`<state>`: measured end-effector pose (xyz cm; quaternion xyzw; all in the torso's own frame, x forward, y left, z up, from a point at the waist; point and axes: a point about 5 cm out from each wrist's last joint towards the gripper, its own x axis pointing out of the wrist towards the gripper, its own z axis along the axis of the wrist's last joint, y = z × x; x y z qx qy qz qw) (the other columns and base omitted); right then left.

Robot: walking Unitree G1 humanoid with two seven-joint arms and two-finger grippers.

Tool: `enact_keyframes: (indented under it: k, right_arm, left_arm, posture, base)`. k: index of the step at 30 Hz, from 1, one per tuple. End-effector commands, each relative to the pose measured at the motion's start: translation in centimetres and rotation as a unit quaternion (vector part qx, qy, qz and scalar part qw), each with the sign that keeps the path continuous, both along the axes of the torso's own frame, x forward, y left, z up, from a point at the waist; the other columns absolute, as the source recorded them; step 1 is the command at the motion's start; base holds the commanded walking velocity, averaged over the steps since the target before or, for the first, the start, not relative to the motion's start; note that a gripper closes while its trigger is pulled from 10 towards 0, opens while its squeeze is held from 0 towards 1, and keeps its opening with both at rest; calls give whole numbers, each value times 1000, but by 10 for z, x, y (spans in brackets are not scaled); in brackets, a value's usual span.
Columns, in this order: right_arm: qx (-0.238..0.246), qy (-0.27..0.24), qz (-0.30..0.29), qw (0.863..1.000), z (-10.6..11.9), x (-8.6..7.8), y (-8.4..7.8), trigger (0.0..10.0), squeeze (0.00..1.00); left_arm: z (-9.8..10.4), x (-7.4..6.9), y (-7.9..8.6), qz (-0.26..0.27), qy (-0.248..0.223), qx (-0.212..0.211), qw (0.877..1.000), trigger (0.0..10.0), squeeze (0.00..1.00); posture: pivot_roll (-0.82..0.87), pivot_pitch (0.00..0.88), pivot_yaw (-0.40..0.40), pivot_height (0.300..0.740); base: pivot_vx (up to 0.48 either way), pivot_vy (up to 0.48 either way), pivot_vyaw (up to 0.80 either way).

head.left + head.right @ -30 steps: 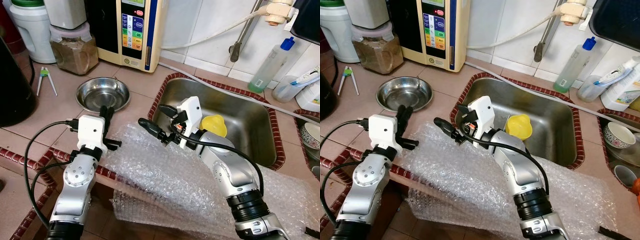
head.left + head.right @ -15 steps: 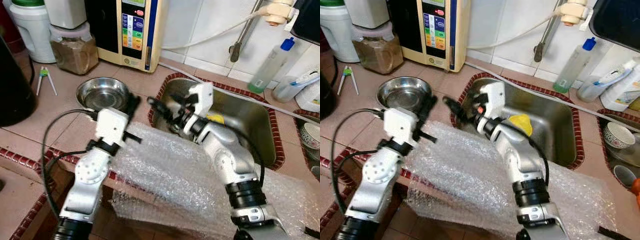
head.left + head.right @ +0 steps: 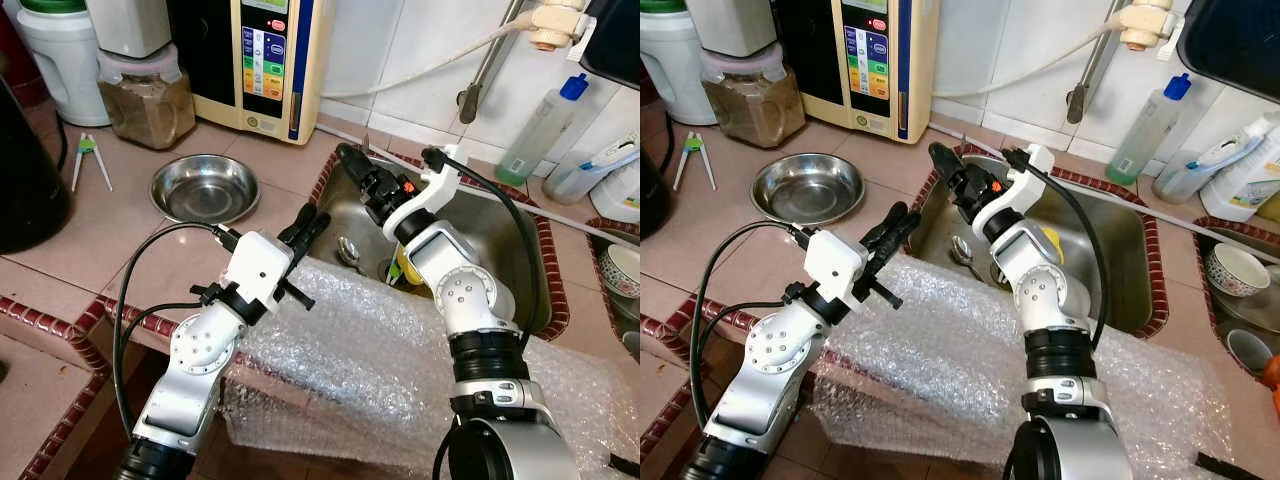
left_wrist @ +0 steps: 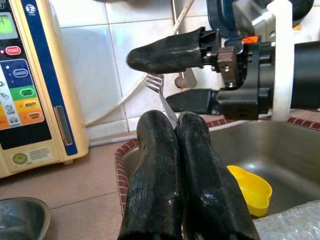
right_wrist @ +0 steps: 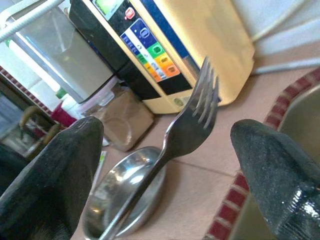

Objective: Kitchen organization

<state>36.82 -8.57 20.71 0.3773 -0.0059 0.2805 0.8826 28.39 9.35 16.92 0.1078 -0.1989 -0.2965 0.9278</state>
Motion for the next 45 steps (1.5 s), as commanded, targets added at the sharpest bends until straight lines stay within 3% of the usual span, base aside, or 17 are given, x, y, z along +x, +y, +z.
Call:
enact_keyframes:
  k: [1,2,3,5,11,29,40,45]
  right_arm:
    - [14,1,12,1000,6,1,3,10000,0]
    - [11,4,27,1000,6,0,8,8078,0]
    - [8,7,34,999,5,-1,10,8078,0]
    - [3,9,45,999,3,-2,13,0,0]
    - [-22,32,60,997,-7,-6,15,0,0]
    - [-35,44,66,996,-8,-6,9,0,0]
    - [-25,54,51,997,-8,-2,6,0,0]
    - [-28,70,27,997,-14,-2,-4,0,0]
  left_arm:
    - [3,-3,-7,-18,-10,3,1000,0,0]
    - [3,-3,-7,-19,-10,4,1000,0,0]
    - [3,-3,-7,-19,-10,4,1000,0,0]
    - [3,-3,-7,-17,-11,4,1000,0,0]
    - [3,-3,-4,-8,-12,5,1000,0,0]
    - [2,1,3,5,-12,14,1000,0,0]
    - [-1,2,7,13,-9,20,1000,0,0]
    - [-2,3,9,20,-7,22,1000,0,0]
  posture:
    - [133,90,-127,740]
    - [136,91,-127,740]
    - [136,91,-127,740]
    - [138,93,-129,740]
    - [138,95,-129,740]
    - [137,96,-125,740]
    - [140,97,-128,740]
    - [136,98,-126,740]
  base:
    - [0,0,0]
    - [0,0,0]
    - [0,0,0]
    - [0,0,0]
    - [0,0,0]
    - [0,0,0]
    - [0,0,0]
    - [0,0,0]
